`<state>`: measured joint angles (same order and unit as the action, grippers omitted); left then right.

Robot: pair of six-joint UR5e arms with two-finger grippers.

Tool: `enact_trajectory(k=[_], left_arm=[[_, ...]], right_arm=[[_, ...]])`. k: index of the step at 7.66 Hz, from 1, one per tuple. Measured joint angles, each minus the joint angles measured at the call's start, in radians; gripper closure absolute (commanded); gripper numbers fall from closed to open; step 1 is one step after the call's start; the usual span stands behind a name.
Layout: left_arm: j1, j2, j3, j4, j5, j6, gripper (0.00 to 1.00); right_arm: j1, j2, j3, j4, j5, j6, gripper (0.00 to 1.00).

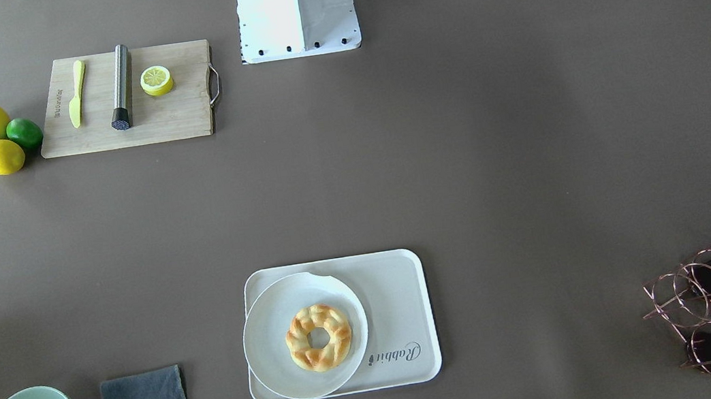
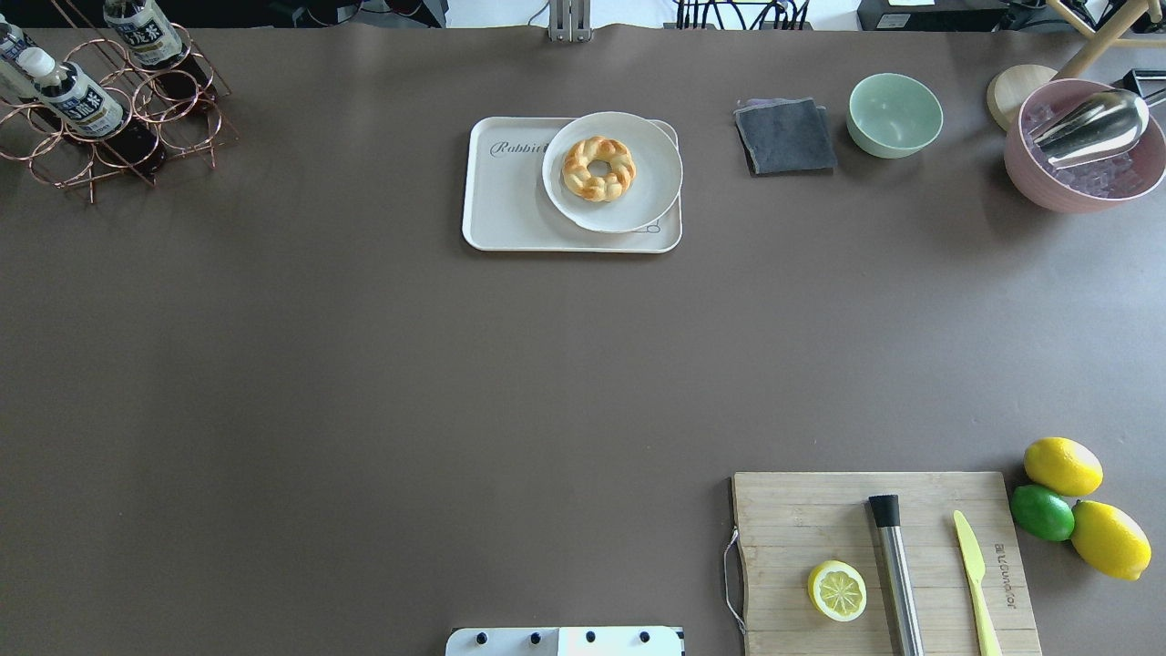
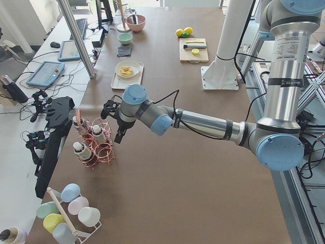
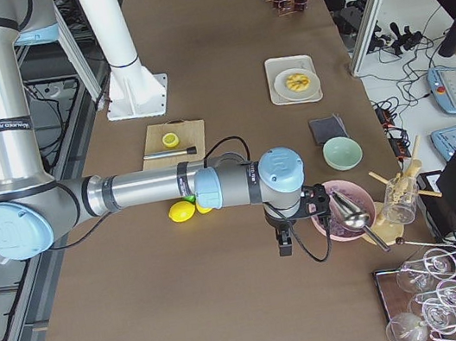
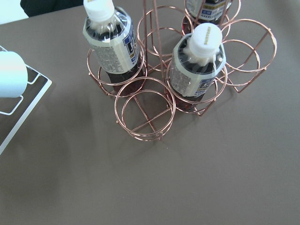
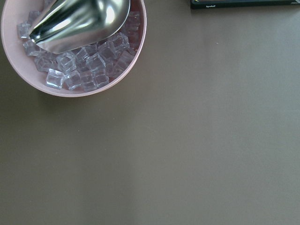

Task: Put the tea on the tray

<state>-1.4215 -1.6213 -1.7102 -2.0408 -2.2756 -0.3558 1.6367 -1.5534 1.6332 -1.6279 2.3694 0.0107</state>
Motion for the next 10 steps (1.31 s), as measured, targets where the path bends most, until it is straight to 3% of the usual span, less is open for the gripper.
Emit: enact_trajectory(k=[2,4,8,10], left_arm=[[0.087,-0.019,0.017,-0.129,0.141,-0.209,0.03],[0.16,-0.077,0.062,-0.161,0.279,-0.312,0.03],[0.173,-0.159,0.152,-0.196,0.385,-0.363,0.03],[0.174,-0.207,0.249,-0.274,0.422,-0.364,0.1]], right_arm=[[0.0,-0.001,-0.004,0.001,-0.001,0.0,0.0],[-0.001,-0.006,-0.009,0.005,0.0,0.0,0.0],[-0.001,-0.02,-0.008,0.006,-0.001,0.0,0.0],[-0.001,-0.023,-0.007,0.006,0.0,0.0,0.0]])
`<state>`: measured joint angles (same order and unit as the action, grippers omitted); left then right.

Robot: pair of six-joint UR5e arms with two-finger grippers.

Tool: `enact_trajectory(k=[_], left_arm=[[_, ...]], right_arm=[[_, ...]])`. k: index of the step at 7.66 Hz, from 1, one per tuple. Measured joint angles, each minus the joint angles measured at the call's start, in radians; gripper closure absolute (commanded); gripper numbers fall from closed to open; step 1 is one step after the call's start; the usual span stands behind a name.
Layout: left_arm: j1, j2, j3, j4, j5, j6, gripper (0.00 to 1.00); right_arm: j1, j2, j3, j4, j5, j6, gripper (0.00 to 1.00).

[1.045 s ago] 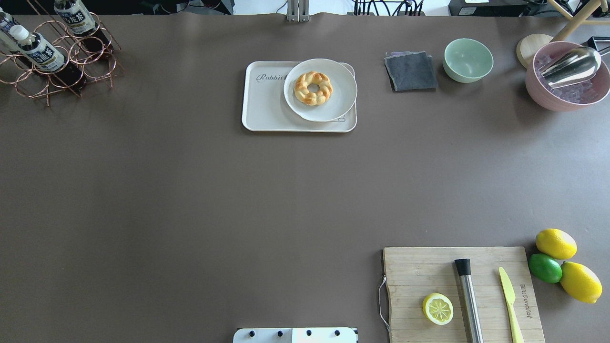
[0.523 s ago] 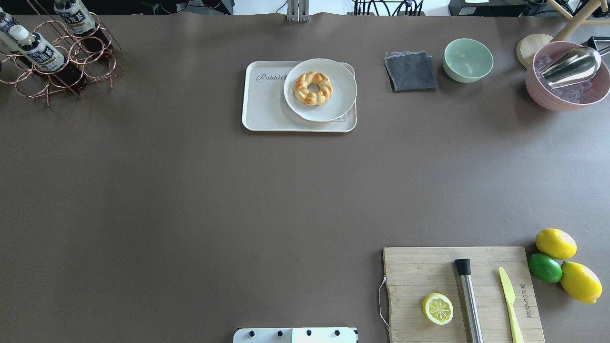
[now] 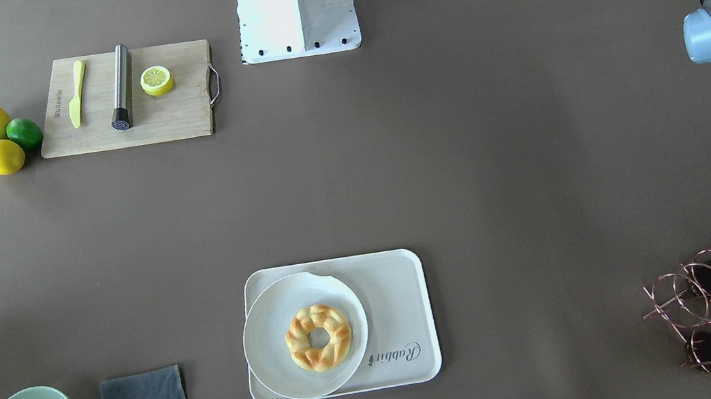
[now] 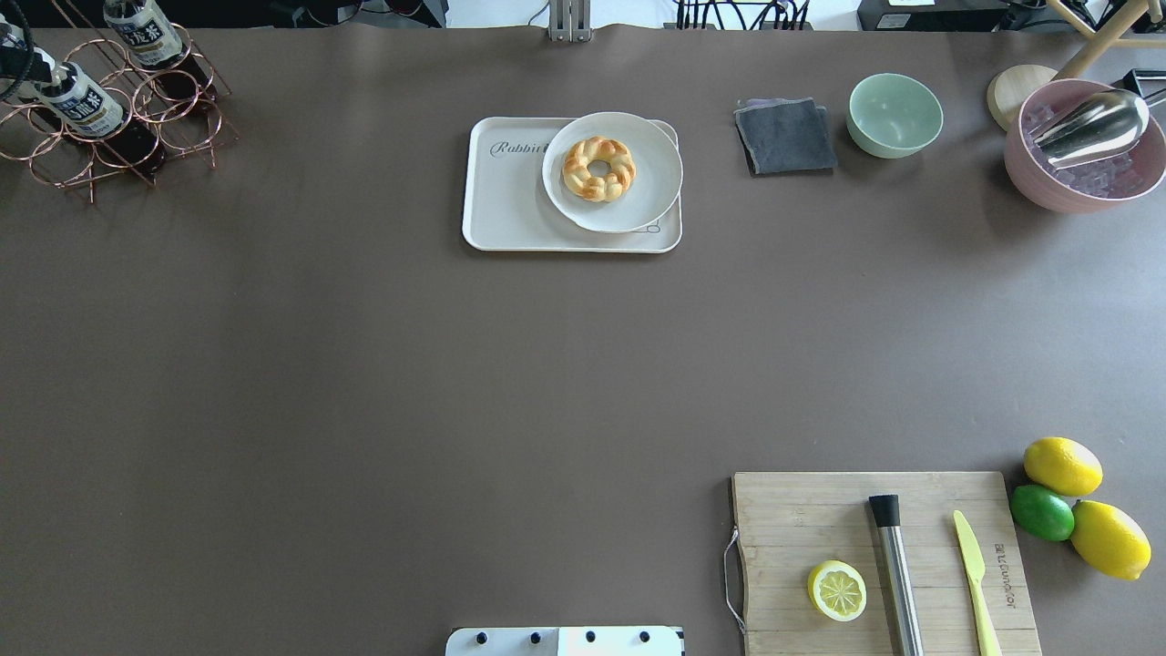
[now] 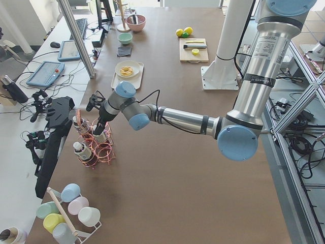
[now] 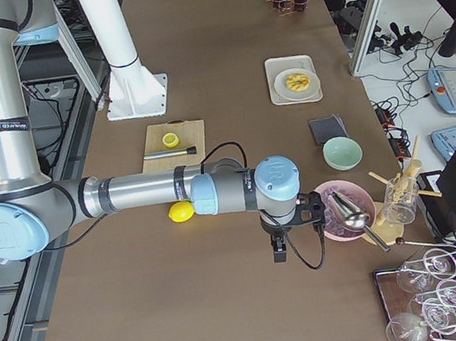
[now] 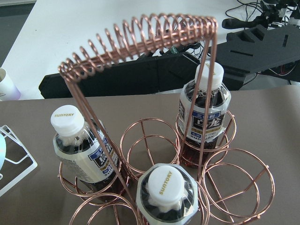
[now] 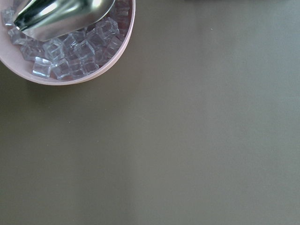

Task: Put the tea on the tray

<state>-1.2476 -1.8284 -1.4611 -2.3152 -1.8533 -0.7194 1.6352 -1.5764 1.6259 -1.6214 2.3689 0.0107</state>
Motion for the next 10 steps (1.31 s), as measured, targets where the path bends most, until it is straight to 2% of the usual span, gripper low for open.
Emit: enact_trajectory(k=[2,3,7,8,10], left_arm=[[0.003,-0.033,0.059,-0.043,0.018,-0.002,0.14],[0.009,-0.036,0.065,-0.05,0.021,-0.004,0.2],[0.026,-0.027,0.066,-0.067,0.022,-0.008,0.22],[0.028,-0.02,0.064,-0.073,0.02,-0.008,0.45],[0.031,-0.01,0.063,-0.089,0.018,-0.009,1.0]], right_arm=[[0.0,-0.004,0.0,0.0,0.001,0.0,0.0],[0.0,-0.006,0.0,0.0,0.001,0.0,0.0],[0.0,-0.01,-0.004,0.0,0.0,0.0,0.0],[0.0,-0.013,-0.004,0.0,0.001,-0.001,0.0],[0.0,-0.02,-0.003,0.0,0.001,-0.002,0.0]])
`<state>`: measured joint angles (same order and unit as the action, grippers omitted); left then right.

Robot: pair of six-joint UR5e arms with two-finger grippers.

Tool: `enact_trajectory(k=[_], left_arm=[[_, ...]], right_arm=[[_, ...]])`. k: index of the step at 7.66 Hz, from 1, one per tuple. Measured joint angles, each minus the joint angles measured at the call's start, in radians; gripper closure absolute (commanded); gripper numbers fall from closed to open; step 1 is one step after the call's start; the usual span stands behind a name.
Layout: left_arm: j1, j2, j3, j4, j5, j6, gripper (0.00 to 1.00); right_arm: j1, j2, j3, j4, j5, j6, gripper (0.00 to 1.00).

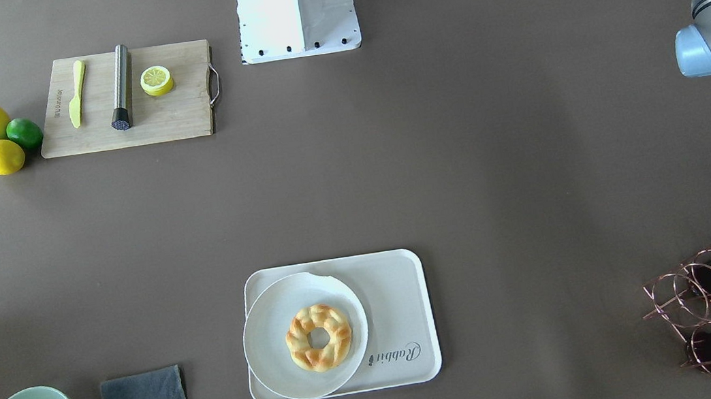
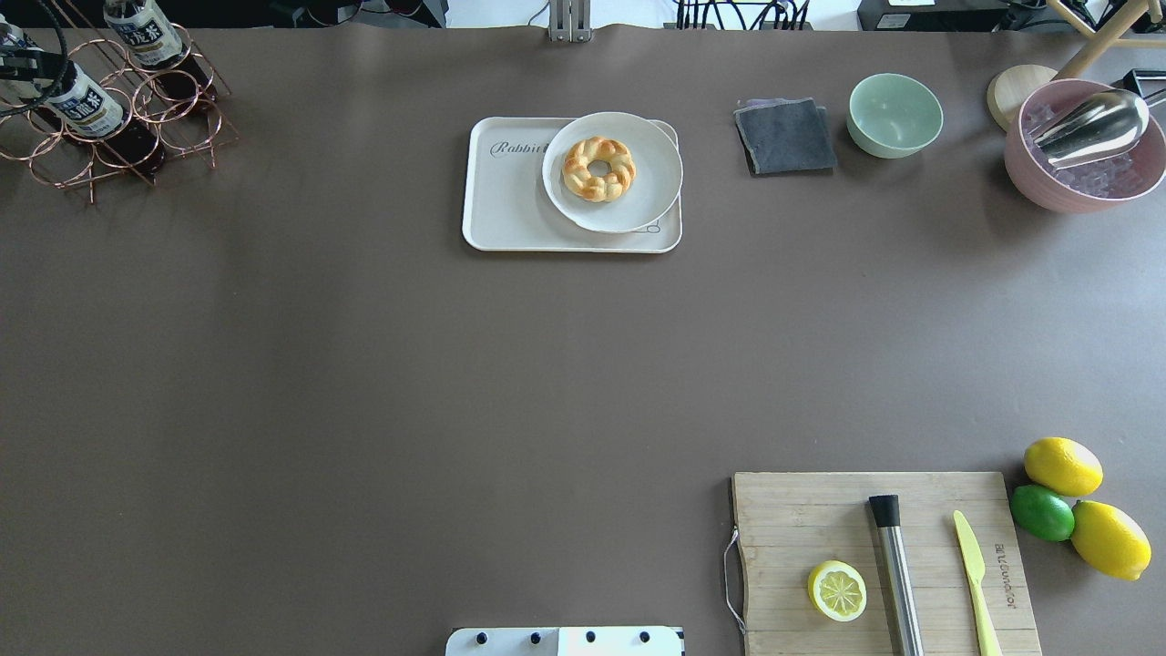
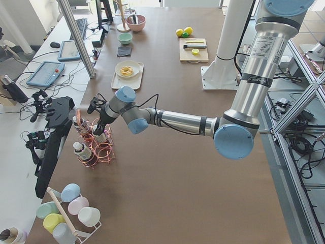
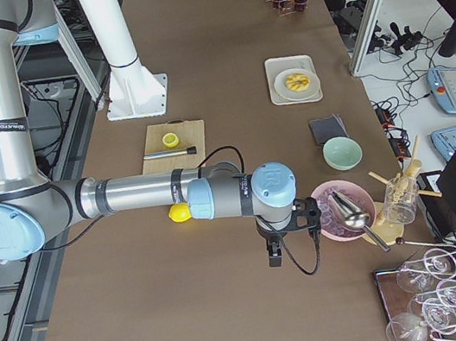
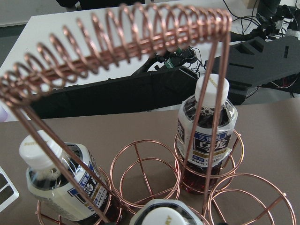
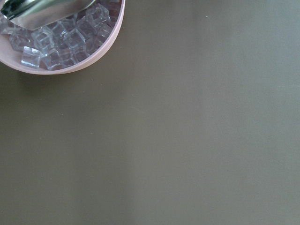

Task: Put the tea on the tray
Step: 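Reach the left gripper into the copper rack and grasp a tea bottle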

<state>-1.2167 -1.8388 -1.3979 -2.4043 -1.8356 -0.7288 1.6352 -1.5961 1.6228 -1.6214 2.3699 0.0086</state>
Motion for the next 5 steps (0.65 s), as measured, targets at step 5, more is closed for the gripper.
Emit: enact_trajectory(k=[5], left_arm=[[-0.005,-0.003,-0.003,0.006,-0.004,0.014,1.0]], right_arm=[[0.0,-0.013,0.003,0.0,0.0,-0.002,0.0]])
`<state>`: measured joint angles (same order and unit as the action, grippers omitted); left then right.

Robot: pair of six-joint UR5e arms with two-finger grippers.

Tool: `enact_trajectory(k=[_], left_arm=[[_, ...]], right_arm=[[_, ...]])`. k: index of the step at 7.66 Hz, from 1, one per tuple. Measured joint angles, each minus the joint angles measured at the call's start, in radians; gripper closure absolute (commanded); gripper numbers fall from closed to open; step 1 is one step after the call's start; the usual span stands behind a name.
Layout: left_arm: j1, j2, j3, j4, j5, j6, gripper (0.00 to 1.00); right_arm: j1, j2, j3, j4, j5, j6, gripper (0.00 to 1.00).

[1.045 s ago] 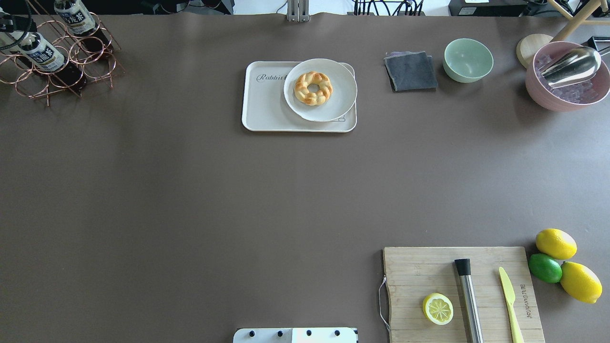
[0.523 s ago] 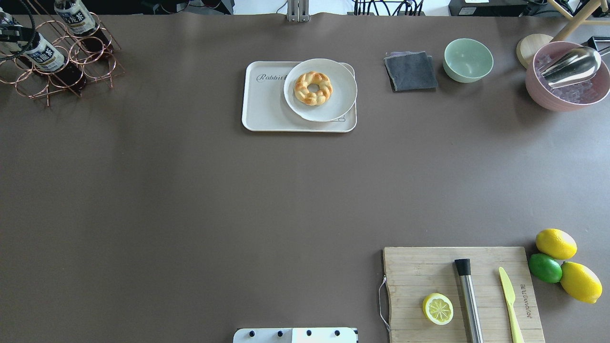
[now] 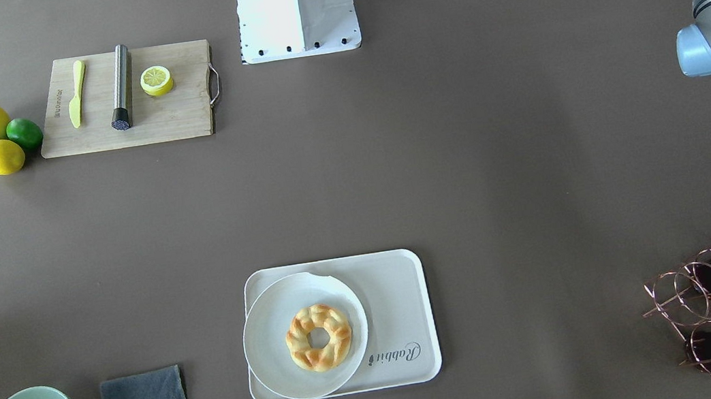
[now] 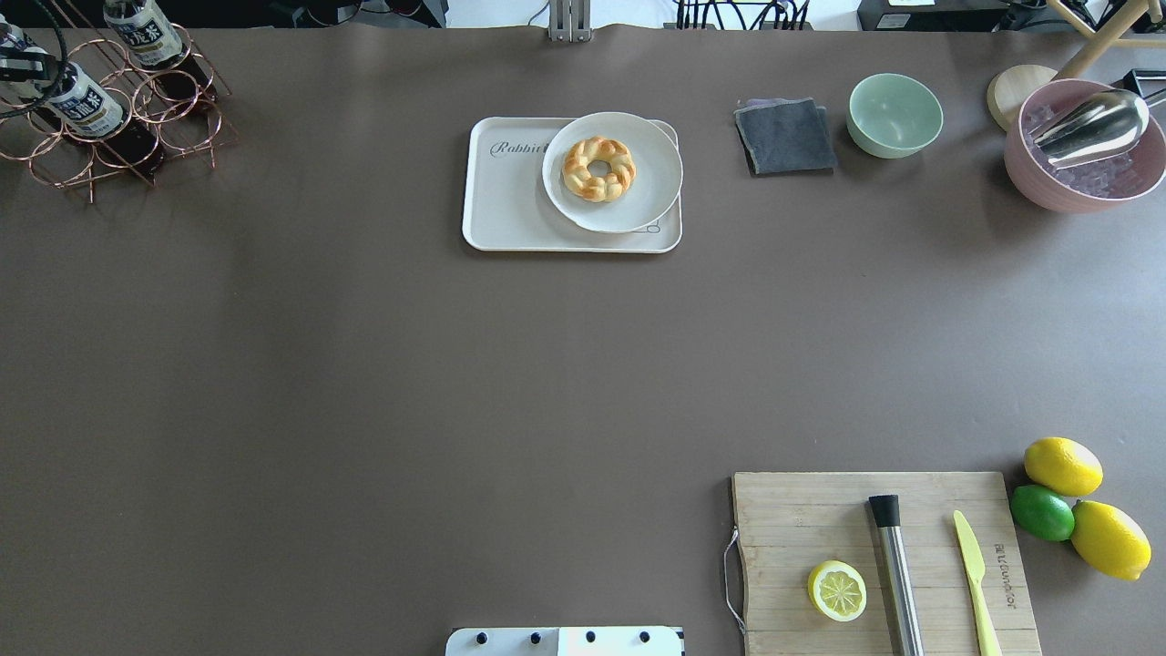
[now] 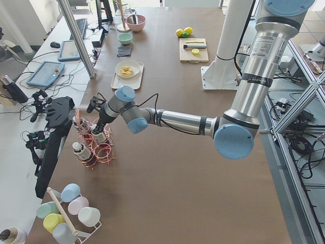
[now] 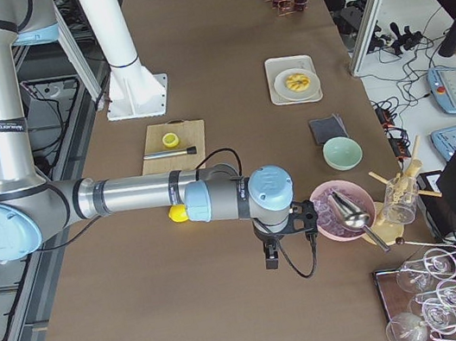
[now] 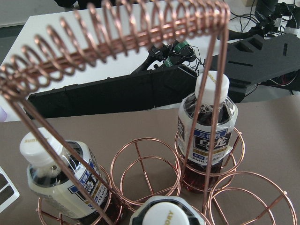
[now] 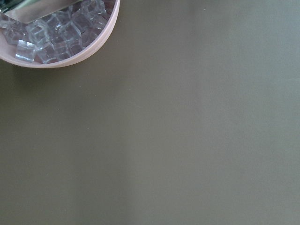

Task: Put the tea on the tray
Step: 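Reach the left gripper into the copper rack and grasp a tea bottle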

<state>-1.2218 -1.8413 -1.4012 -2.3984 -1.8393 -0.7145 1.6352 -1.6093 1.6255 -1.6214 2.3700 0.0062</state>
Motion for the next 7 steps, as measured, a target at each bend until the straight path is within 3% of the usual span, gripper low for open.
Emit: enact_trajectory(k=[4,7], left_arm=[[-0.079,-0.018,-0.033,0.058,-0.105,0.007,1.0],[-0.186,-0.05,-0.173,0.285,-0.183,0.088,1.0]], right_arm=[[0.0,-0.002,-0.003,0.0,0.0,0.0,0.0],[0.0,-0.007,-0.003,0.0,0.01,0.001,0.0]])
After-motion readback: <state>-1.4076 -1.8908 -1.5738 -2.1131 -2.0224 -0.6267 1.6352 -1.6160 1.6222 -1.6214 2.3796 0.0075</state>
